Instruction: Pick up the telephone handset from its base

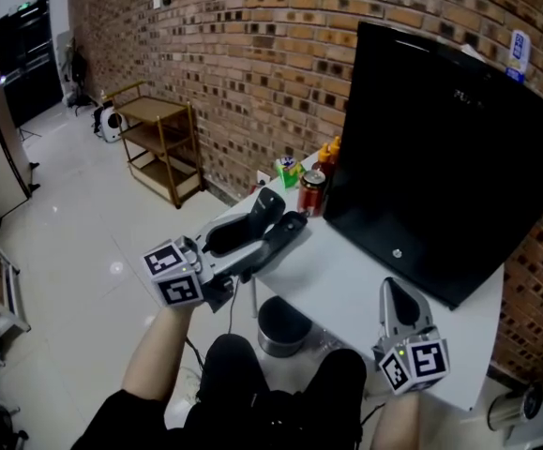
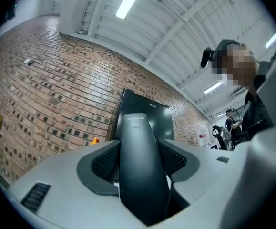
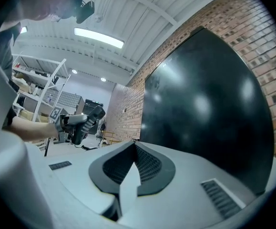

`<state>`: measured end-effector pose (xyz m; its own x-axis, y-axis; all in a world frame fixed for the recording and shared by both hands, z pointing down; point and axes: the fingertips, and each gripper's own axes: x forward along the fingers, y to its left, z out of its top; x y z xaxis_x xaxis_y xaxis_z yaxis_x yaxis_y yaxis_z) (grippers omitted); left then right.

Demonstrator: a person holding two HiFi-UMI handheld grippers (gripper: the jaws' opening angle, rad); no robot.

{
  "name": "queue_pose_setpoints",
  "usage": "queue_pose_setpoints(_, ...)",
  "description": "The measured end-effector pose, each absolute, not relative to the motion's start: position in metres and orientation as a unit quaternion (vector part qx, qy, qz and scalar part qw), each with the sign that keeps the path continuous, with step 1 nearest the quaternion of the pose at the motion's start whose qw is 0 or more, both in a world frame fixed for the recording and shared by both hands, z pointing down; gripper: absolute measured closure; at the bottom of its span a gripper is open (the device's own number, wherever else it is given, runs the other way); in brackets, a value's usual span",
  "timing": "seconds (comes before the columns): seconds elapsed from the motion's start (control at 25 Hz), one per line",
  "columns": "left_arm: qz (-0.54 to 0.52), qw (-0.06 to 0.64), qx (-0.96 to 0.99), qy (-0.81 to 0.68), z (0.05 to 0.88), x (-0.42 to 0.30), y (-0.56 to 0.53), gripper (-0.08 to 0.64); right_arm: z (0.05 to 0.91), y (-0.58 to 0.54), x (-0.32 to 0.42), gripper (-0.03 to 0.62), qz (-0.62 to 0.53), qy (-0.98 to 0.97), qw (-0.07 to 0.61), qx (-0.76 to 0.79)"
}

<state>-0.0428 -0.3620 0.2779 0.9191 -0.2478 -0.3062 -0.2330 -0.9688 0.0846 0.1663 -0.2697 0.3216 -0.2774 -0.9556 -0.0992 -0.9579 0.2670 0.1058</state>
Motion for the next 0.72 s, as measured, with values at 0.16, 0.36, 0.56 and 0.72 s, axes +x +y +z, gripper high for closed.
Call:
queue_pose_setpoints(0.16, -0.176, 0.017, 0.978, -0.114, 0.271, -0.049, -0.358, 0.301, 0.322, -0.27, 0.164, 0.583, 0.074, 0.797, 0.005, -0.6)
queue_pose_setpoints(0.36, -0.181, 0.012, 0.978, -0.103, 0.267, -0.052, -0.354, 0.301, 0.321, -0.27, 0.165, 0.583, 0.079, 0.793, -0.002, -0.604)
queue_pose_setpoints(0.56, -0.195, 0.024, 0.976, -0.089, 0.267, -0.054, -0.354, 0.301, 0.323, -0.268, 0.171, 0.583, 0.079, 0.79, -0.007, -0.607)
queue_pose_setpoints(0.72, -0.203, 0.026, 0.975, -0.082, 0.261, -0.052, -0.354, 0.301, 0.322, -0.268, 0.176, 0.583, 0.086, 0.789, -0.009, -0.608)
